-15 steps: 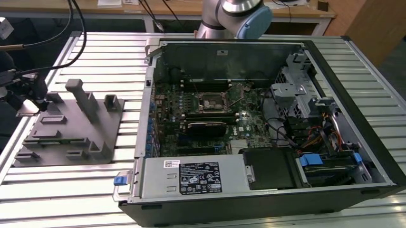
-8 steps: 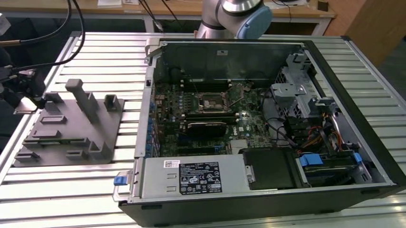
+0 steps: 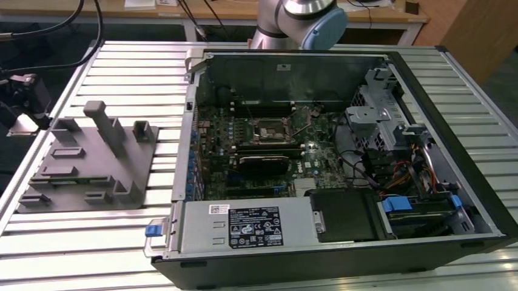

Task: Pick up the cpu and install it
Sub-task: 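Pick up the cpu and move it towards the insertion slot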

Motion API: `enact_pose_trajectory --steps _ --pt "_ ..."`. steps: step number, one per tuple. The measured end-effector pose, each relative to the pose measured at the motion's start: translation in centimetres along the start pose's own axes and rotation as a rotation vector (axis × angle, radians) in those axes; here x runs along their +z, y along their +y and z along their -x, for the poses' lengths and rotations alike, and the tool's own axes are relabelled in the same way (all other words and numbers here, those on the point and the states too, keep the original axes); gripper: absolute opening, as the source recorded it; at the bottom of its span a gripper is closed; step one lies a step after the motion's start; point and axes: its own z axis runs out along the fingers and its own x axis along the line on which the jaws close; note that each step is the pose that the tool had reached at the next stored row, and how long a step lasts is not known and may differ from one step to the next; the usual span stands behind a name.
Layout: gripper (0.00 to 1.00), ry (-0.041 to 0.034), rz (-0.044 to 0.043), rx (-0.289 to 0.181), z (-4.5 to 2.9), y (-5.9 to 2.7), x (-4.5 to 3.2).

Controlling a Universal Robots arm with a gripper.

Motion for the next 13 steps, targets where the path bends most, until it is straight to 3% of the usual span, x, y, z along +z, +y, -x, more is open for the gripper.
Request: enact_pose_trajectory --steps 13 --pt "0.55 0.0 0.0 0.0 0.04 0.06 -1.38"
